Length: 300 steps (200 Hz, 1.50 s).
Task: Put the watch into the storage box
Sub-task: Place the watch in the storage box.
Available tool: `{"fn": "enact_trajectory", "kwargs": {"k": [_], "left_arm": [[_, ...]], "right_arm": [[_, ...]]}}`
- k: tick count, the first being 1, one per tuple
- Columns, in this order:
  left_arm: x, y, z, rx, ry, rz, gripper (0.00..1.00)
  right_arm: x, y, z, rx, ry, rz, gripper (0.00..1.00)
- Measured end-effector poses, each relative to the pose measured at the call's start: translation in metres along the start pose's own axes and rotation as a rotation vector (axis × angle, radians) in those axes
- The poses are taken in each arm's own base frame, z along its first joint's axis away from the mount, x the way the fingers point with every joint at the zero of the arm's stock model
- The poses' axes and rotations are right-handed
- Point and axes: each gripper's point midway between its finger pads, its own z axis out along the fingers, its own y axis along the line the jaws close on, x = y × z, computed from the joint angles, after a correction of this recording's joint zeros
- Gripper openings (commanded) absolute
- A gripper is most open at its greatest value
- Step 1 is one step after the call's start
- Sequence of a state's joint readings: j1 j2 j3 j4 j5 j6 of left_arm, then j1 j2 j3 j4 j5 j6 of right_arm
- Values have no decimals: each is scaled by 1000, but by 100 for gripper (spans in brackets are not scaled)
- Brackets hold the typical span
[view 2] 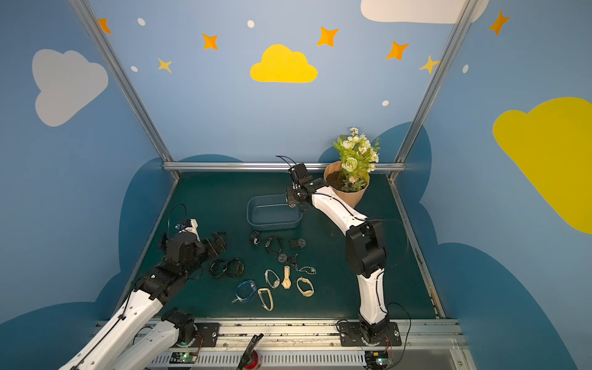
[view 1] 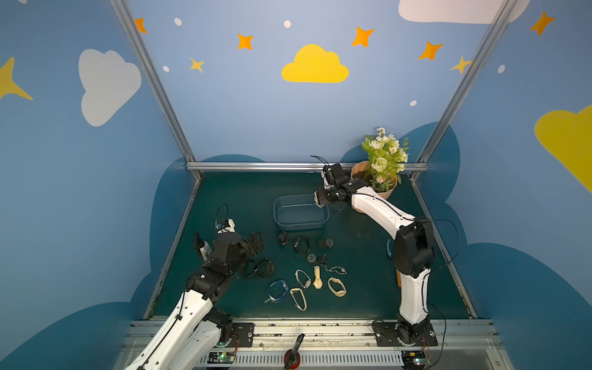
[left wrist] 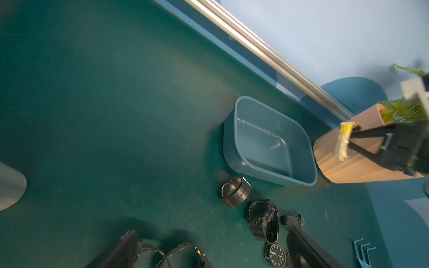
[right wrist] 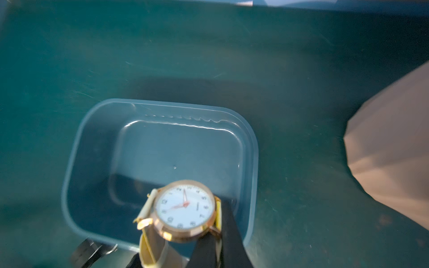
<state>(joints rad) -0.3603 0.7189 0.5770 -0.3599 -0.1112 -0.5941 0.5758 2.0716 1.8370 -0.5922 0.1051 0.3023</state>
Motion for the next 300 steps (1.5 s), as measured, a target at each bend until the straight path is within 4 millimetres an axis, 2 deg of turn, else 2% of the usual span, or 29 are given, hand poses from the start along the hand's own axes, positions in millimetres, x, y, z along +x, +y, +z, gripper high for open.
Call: {"fn": "enact_trajectory", "kwargs": {"k": [42,70,105,154,183,208,236,259,281,300], "left_arm": [[6,2,1,-8,28,-1,100],[9,4,1,-15,42,-2,100],[12,7,-1,-23,50,-2,100],[11,8,-7,-17,42,-9,100],[12,9,-9,-19,44,-17,100],[13,10,-9,-23,47,-20,100],[14,11,-9,-27,51,-24,100],[14,11,-9,-28,50,-24,100],[13,11,-10,-28,47,-24,100],[12,11,-11,-26,43,-25,100]], "right_arm": [[18,1,49,2,79,-34,0],[27,-1,72,7,116,-45,0],[31,-1,90,9,137,-57,0],[33,0,104,11,154,-61,0],[36,-1,106,17,166,-62,5],[36,0,105,17,170,-62,13],[32,5,101,6,162,-66,33],[30,7,97,5,158,-67,41],[18,11,78,-7,130,-63,46],[-5,16,42,-31,63,-55,50]]}}
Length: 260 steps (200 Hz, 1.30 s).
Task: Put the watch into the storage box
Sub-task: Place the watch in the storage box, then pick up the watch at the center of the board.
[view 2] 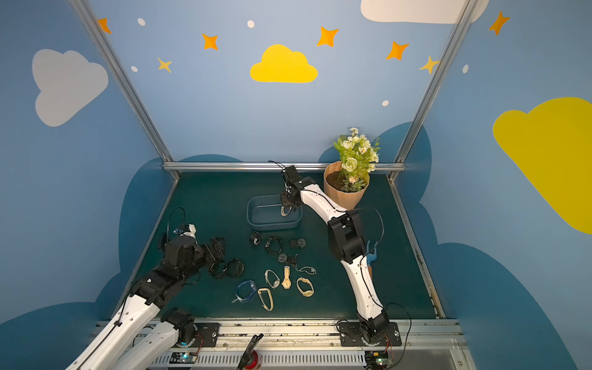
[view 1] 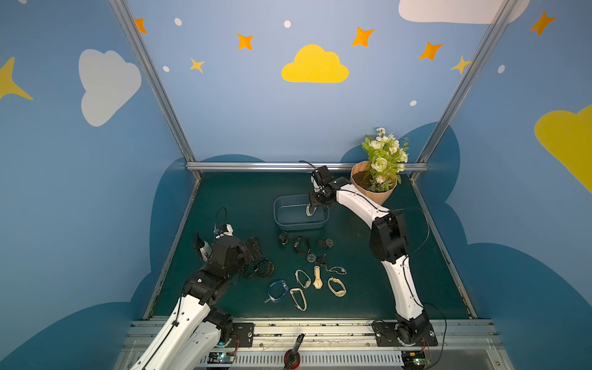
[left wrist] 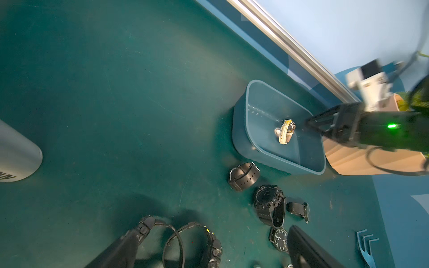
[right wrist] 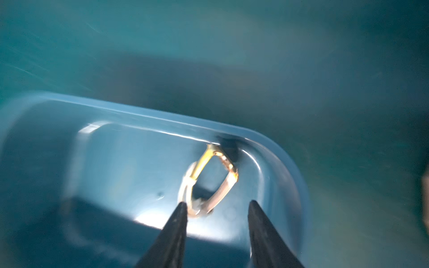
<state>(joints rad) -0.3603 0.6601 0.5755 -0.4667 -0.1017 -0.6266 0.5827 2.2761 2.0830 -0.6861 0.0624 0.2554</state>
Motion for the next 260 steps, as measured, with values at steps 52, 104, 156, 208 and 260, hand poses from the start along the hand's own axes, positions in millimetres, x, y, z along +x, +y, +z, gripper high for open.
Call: {"fn": "enact_trajectory", "kwargs": {"k": [52,104,156,208,260], "left_arm": [[4,4,2,-7,6,-1,100],[9,6,6,-17,31,-3,98],[31,8,9,-64,182,-25,82],[51,14,11,-136,320,-36,62],[69,24,18,-192,401,-28,55]], "right_arm": [[-41,8,-133,-78,-272,25,72],[47,-17,-162,-86,-300,83,88],[93,-31,-166,-74,-273,131,88],[92,-27,-167,-97,-275,146,88],[97,-21,-165,-125,-260,153,88]]}}
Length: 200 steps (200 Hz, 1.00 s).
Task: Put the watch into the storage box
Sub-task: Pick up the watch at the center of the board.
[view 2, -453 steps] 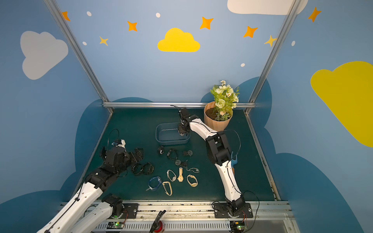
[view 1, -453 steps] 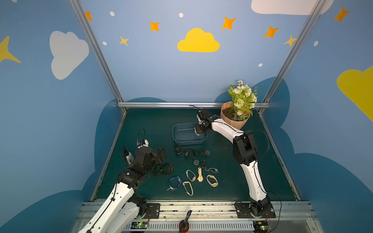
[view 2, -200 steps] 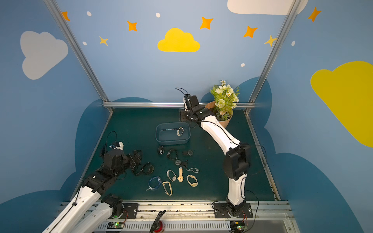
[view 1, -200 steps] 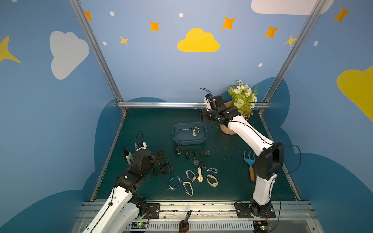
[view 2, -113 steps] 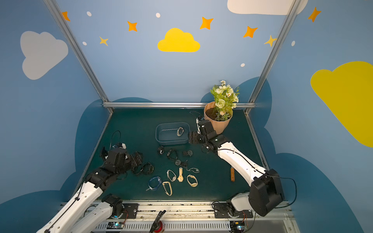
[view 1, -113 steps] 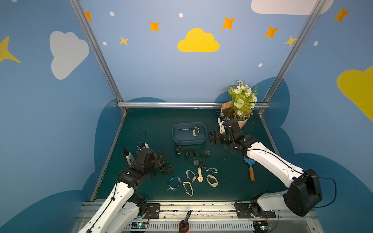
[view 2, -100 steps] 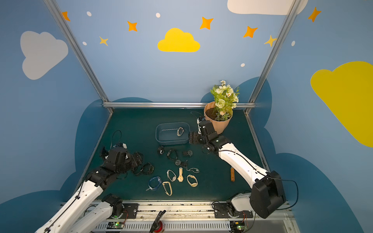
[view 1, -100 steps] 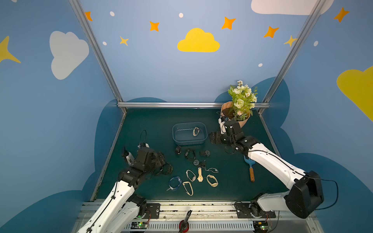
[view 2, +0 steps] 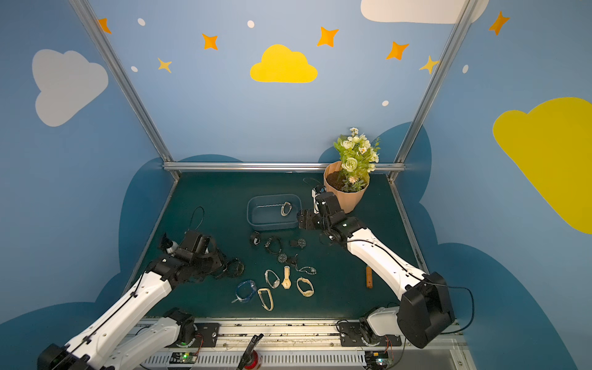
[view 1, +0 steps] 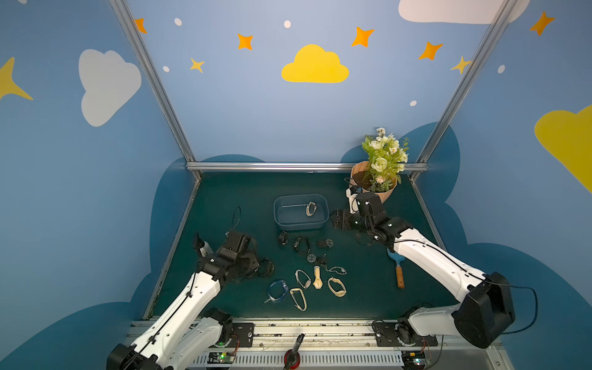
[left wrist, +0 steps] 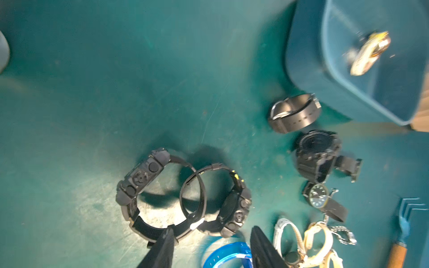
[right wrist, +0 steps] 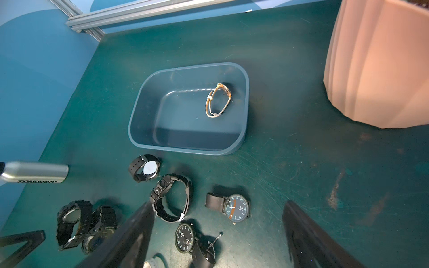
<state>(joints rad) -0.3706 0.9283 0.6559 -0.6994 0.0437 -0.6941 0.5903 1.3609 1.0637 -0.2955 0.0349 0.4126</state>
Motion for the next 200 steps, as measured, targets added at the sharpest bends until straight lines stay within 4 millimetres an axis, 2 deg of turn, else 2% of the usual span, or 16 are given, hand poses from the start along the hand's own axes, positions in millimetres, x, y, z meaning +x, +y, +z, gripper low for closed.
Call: {"fn": "enact_trajectory", "kwargs": {"k": [88,143,181,200], "left_arm": [[13,9,34,-106,105,19,46],[13,9,46,-123,120,19,30],[16,13,53,-153,138,21,25],[17,14,54,-159,141,21,19]], "right_arm": [[9,-3,3,5,21,-3,88],[9,-3,3,8,20,-4,88],[9,-5,3,17,17,-7,88],[9,-5,3,21,15,-9,88]]}}
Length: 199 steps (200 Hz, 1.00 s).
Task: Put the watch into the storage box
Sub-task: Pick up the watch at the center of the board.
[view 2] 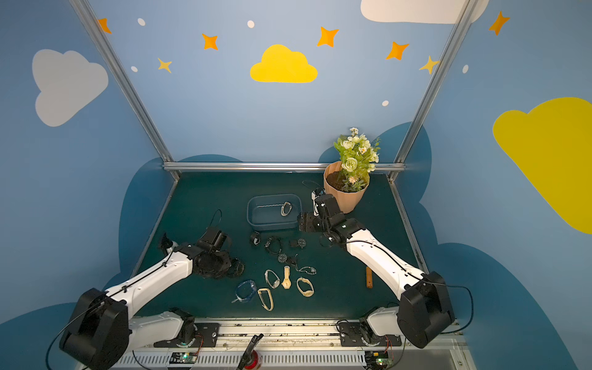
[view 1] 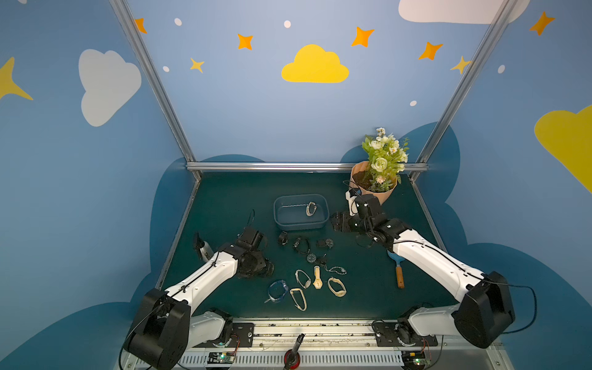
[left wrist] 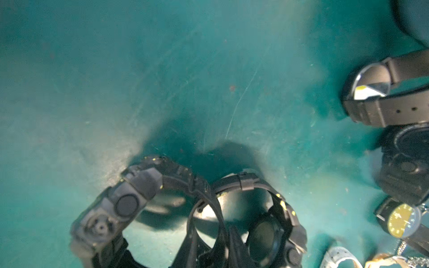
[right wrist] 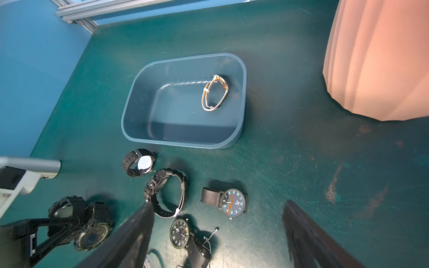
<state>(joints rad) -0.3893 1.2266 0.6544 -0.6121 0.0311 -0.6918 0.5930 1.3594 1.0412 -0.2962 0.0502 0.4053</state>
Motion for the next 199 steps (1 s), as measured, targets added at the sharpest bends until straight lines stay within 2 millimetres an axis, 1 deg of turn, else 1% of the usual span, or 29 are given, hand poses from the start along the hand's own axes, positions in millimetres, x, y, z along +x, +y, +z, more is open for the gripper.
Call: {"fn": "enact_trajectory", "kwargs": {"k": [26,58,101,134,180,199], "left_arm": [[-1,1,0,-5,-9,-1,14],[-5,-1,-8,13,-31,-1,6],[-13,-11,-25,58,-71,17,4],[-22,-27,-50,145,-116,48,4],[-33,-54,-93,300,-190,100,4],[-41,-67,-106,338,-216,123,4]], "right_arm": [[-1,-1,-1,8,-5,-1,88],[1,-3,-1,15,-4,-1,88],[5,-8,-1,31,-2,5,88],[4,-9,-2,41,-9,6,88],[2,-13,-7,56,-28,9,88],[2,-13,-8,56,-30,9,88]]}}
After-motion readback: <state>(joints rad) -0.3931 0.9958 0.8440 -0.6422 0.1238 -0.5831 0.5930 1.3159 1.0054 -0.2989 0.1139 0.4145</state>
